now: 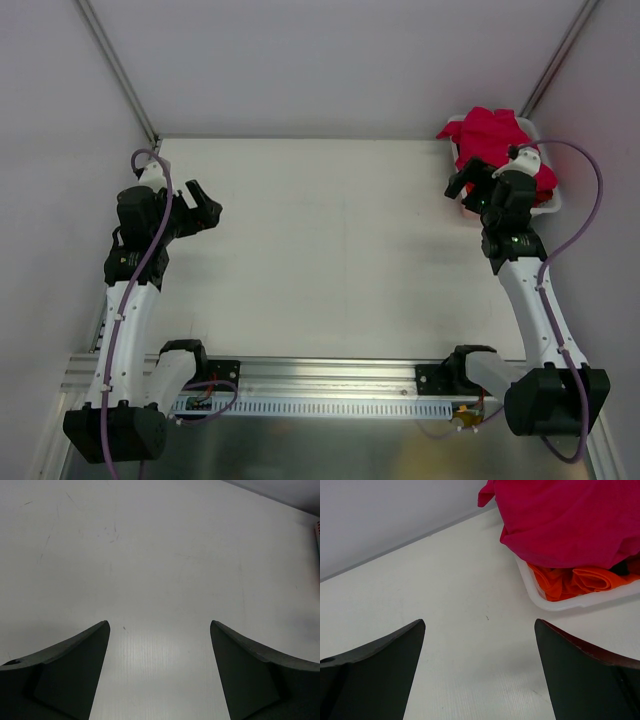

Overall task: Fold and stack the t-shirts
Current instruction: Grab the tshirt from the pile

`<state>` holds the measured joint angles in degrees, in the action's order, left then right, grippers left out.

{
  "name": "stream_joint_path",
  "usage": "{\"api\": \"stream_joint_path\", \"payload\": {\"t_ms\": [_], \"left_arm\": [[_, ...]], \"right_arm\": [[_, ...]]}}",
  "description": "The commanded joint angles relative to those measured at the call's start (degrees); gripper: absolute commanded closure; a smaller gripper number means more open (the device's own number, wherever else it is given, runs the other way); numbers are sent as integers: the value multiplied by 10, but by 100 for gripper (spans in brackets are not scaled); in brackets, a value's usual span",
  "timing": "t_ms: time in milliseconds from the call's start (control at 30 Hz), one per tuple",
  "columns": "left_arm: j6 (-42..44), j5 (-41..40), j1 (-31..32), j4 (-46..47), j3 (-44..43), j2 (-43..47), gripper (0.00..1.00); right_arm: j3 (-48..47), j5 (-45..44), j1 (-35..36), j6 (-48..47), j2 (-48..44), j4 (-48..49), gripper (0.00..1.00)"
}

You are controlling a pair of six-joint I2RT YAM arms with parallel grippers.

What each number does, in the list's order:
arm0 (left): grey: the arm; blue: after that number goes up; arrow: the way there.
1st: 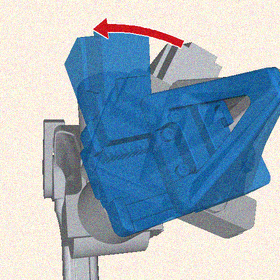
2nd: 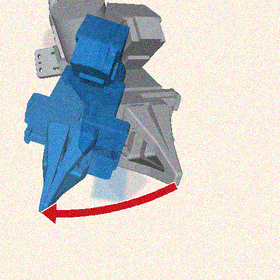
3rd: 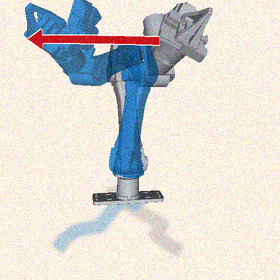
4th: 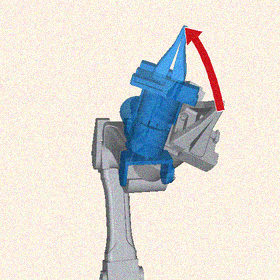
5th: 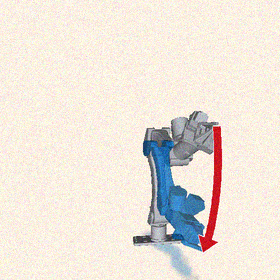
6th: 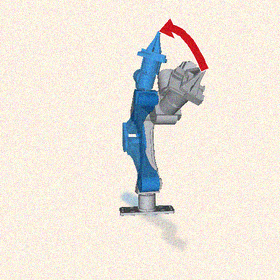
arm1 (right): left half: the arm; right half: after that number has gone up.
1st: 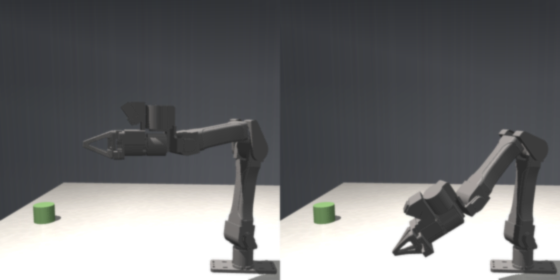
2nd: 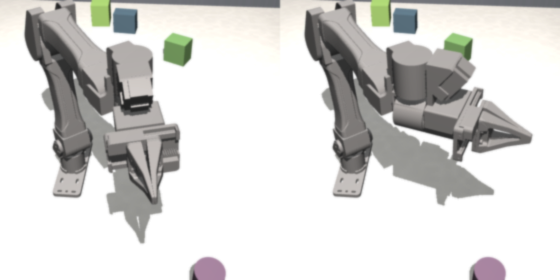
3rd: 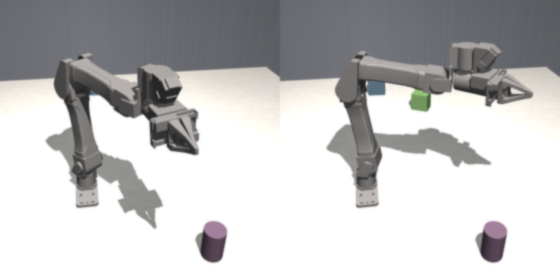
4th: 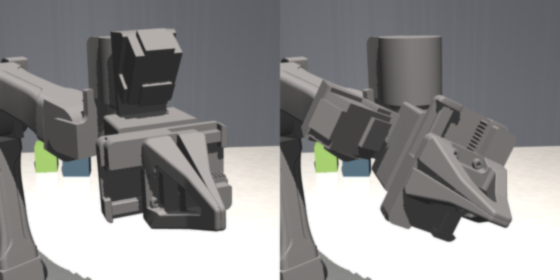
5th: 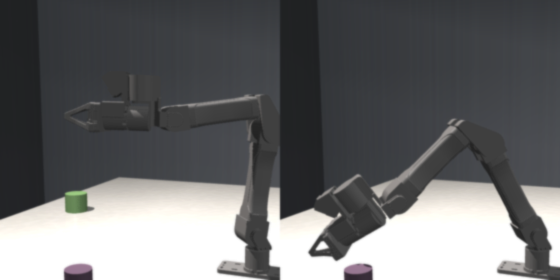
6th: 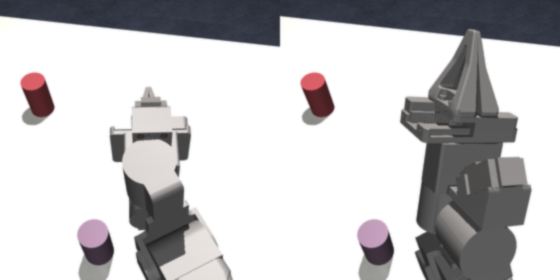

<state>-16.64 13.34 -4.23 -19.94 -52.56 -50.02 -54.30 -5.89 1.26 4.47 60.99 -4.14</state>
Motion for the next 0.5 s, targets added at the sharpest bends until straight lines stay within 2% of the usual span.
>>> {"api": "stream_joint_path", "payload": {"t_ms": [0,200,467], "left_arm": [[14,15,-5,10,-7,2,17],[10,13,-6,10,-4,-4,15],[21,13,-5,10,-11,-18,16]], "right_arm": [[3,-15,-1,6,-12,16,3],[9,-23,-1,5,-20,17,3],[-19,-76,-4,16,-7,-21,3]]}}
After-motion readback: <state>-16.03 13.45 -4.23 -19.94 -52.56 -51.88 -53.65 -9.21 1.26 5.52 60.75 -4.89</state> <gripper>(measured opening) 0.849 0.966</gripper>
